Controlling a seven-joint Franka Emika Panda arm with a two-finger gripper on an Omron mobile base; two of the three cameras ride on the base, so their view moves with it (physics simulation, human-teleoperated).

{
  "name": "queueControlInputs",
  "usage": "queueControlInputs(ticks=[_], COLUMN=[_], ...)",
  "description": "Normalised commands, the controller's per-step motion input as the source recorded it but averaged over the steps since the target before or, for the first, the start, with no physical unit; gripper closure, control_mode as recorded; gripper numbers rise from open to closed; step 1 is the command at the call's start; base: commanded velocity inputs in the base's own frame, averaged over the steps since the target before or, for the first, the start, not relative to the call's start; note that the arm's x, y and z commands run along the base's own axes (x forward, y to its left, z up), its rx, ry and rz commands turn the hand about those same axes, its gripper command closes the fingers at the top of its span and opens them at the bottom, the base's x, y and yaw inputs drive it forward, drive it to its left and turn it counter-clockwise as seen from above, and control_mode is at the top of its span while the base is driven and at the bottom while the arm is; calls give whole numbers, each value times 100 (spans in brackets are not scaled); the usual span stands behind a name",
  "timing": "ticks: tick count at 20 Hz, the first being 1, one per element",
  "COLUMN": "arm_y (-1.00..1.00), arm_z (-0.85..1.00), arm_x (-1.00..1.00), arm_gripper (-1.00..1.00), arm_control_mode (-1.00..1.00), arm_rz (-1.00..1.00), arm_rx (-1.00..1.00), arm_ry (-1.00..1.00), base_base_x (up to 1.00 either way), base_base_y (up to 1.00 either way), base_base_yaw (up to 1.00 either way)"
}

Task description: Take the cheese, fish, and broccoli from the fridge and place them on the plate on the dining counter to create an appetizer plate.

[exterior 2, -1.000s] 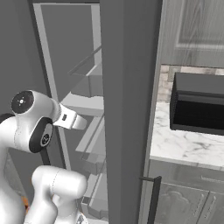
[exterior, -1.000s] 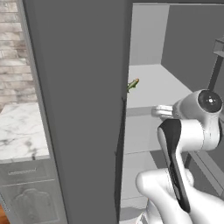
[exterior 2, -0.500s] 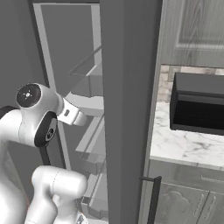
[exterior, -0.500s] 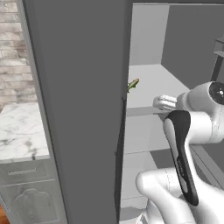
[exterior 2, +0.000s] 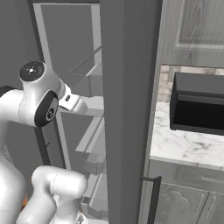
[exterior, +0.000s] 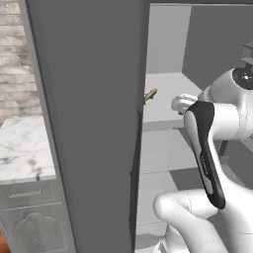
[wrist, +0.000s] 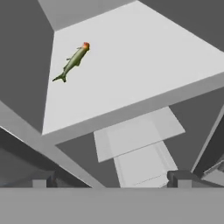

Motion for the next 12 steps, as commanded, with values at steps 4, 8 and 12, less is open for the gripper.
queueControlInputs(ticks=[4, 8, 12], arm_y=[0, 0, 0], arm_z=[-4, -9, 0], arm_x=[34, 32, 8], arm_gripper=[-100, -100, -100], arm_control_mode=[-100, -100, -100], arm_rz=[-1, -8, -13], arm_rx=[5, 3, 2], arm_ry=[1, 0, 0], base_base_x=[0, 0, 0], base_base_y=[0, 0, 0], base_base_yaw=[0, 0, 0])
